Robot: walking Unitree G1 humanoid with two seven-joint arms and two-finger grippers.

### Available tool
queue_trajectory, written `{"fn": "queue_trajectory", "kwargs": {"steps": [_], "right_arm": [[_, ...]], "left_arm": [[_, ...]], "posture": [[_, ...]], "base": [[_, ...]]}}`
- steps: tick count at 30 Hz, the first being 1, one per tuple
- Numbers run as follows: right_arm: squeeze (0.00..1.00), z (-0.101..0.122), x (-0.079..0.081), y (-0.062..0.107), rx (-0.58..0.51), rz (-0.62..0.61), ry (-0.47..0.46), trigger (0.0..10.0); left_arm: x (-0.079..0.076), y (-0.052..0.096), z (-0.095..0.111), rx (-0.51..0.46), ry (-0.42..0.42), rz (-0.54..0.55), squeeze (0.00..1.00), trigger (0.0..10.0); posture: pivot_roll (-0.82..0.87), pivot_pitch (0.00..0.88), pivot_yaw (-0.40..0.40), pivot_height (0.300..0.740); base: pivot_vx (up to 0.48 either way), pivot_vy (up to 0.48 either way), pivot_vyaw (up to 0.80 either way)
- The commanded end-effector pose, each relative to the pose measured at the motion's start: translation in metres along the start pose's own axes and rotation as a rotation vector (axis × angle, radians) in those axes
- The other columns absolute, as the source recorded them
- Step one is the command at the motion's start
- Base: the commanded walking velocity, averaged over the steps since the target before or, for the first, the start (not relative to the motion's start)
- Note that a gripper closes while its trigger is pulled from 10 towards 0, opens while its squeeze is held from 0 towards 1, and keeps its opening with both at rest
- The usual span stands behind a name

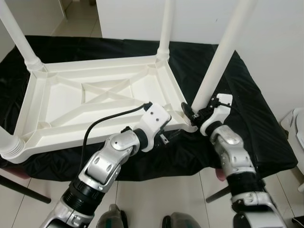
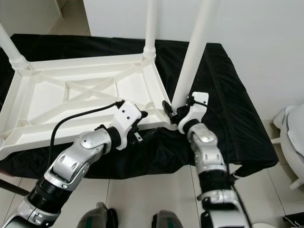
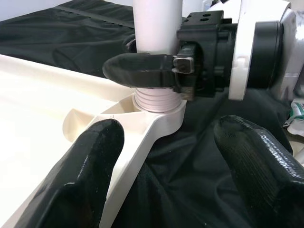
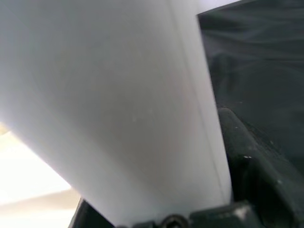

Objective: Building children table

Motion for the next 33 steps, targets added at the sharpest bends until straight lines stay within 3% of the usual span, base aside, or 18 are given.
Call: {"fn": "queue_trajectory", "kwargs": {"steps": [1, 3, 6, 7, 14, 21, 22, 27, 28, 33], "right_arm": [[0.00, -0.021, -0.010, 0.006, 0.075, -0.091, -0.020, 10.0], [0.00, -0.021, -0.010, 0.006, 0.075, -0.091, -0.020, 10.0], [0.00, -0.018, -0.011, 0.011, 0.040, -0.198, -0.015, 10.0], [0.00, -0.016, -0.002, 0.019, 0.000, -0.286, -0.025, 10.0], [0.00, -0.013, 0.007, 0.022, -0.005, -0.297, -0.027, 10.0], [0.00, -0.009, -0.003, 0.024, 0.001, -0.343, -0.022, 10.0], [1.00, -0.008, -0.003, 0.024, -0.006, -0.341, -0.035, 10.0], [1.00, -0.002, -0.002, 0.024, -0.031, -0.329, -0.064, 10.0], [1.00, 0.001, 0.002, 0.021, -0.044, -0.260, -0.096, 10.0], [1.00, 0.007, 0.000, 0.014, -0.052, -0.146, -0.083, 10.0]], "left_arm": [[-0.007, 0.000, 0.000, 0.000, 0.005, -0.044, 0.00, 10.0], [-0.007, 0.000, 0.000, 0.000, 0.005, -0.044, 0.00, 10.0], [-0.008, 0.000, 0.000, 0.001, 0.007, -0.045, 0.00, 10.0], [-0.009, 0.000, -0.001, 0.003, 0.009, -0.044, 0.00, 10.0], [-0.009, 0.001, -0.001, 0.004, 0.012, -0.041, 0.00, 10.0], [-0.009, 0.000, -0.001, 0.002, 0.012, -0.042, 0.00, 10.0], [-0.009, 0.000, -0.001, 0.001, 0.011, -0.042, 0.00, 10.0], [-0.009, -0.001, -0.001, -0.001, 0.010, -0.041, 0.00, 10.0], [-0.010, -0.001, -0.001, -0.001, 0.009, -0.041, 0.00, 10.0], [-0.010, -0.003, 0.000, -0.004, 0.008, -0.044, 0.00, 10.0]], "posture": [[-0.15, 0.026, 0.013, 0.740], [-0.15, 0.026, 0.013, 0.740], [-0.15, 0.029, 0.010, 0.740], [-0.14, 0.028, 0.000, 0.740], [-0.15, 0.026, -0.001, 0.740], [-0.15, 0.018, -0.008, 0.740], [-0.15, 0.014, -0.010, 0.740], [-0.15, 0.008, -0.012, 0.740], [-0.15, 0.004, -0.011, 0.740], [-0.16, 0.001, -0.009, 0.740]], "base": [[0.000, 0.000, 0.00], [0.000, 0.000, 0.00], [0.000, 0.000, 0.00], [0.000, 0.000, 0.00], [0.000, 0.000, 0.00], [0.000, 0.000, 0.00], [0.000, 0.000, 0.00], [0.000, 0.000, 0.00], [0.000, 0.000, 0.00], [0.000, 0.000, 0.00]]}}
Point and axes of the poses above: a point about 5 cm out from each wrist's last joint towards the gripper, its own y axis pointing back from the gripper into the wrist, its own z axis along the axis of the wrist's last joint, x = y × z, the point moved 6 cm from there along -y, pointing out of the wrist towards the gripper, and after that the axes turned 9 degrees about -y, right-handed, at the moved point
